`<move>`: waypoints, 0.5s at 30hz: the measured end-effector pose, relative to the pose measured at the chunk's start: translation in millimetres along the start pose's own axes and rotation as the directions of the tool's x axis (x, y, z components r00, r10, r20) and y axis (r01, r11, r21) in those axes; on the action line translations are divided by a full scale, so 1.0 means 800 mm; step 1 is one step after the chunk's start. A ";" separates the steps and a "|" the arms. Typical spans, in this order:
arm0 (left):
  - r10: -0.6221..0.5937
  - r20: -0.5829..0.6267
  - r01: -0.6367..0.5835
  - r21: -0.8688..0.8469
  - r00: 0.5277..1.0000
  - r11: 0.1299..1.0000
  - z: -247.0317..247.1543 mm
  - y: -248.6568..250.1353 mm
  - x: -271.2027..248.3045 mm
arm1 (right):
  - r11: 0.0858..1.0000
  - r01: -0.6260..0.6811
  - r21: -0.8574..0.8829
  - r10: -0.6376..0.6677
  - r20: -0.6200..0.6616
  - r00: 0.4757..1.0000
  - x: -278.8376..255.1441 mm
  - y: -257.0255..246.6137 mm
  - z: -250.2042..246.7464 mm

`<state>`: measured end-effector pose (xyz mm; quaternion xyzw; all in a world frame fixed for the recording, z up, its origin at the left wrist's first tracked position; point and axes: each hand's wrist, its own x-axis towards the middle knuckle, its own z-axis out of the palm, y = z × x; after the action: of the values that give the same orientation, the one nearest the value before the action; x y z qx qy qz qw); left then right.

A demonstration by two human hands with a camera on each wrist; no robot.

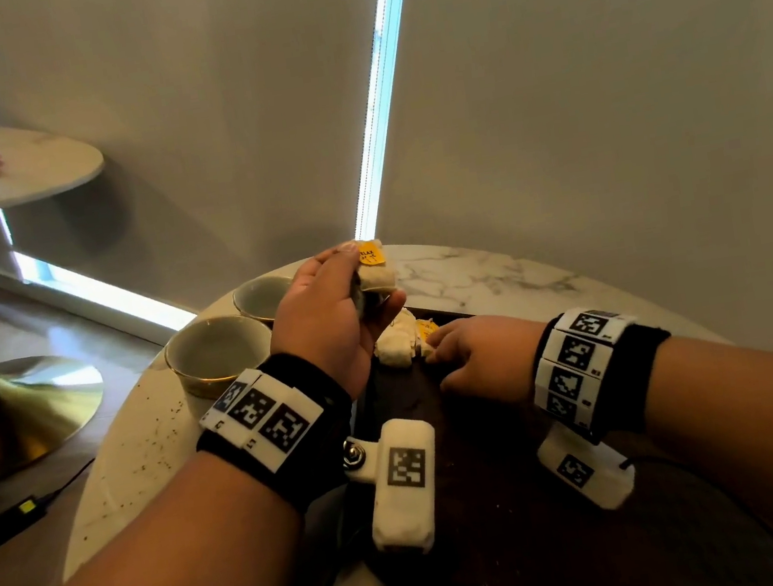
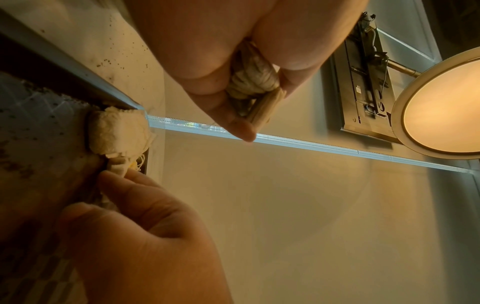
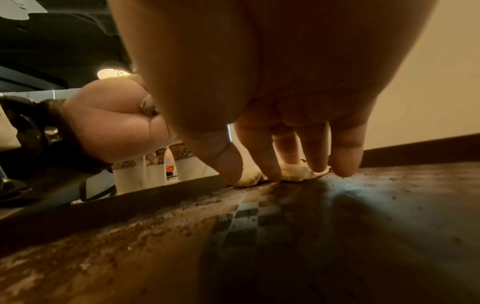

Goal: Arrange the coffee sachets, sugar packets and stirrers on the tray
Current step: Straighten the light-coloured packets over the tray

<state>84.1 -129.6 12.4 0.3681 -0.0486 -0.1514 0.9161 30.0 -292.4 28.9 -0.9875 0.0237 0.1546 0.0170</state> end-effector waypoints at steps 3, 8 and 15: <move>-0.003 0.002 0.003 -0.001 1.000 1.000 0.000 0.000 0.000 | 1.000 -0.008 0.001 0.008 -0.006 1.000 0.003 0.003 0.002; 0.000 -0.004 0.000 -0.001 1.000 1.000 0.000 -0.001 0.000 | 0.999 0.014 0.040 -0.010 -0.101 0.995 -0.001 0.001 0.002; -0.002 -0.012 0.002 0.009 1.000 1.000 0.000 -0.001 -0.001 | 0.997 0.078 0.029 -0.075 -0.073 0.994 -0.011 -0.006 0.004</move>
<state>82.9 -129.8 12.2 0.3732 -0.0435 -0.1501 0.9145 20.7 -287.2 28.6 -0.9923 -0.0111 0.1179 0.0376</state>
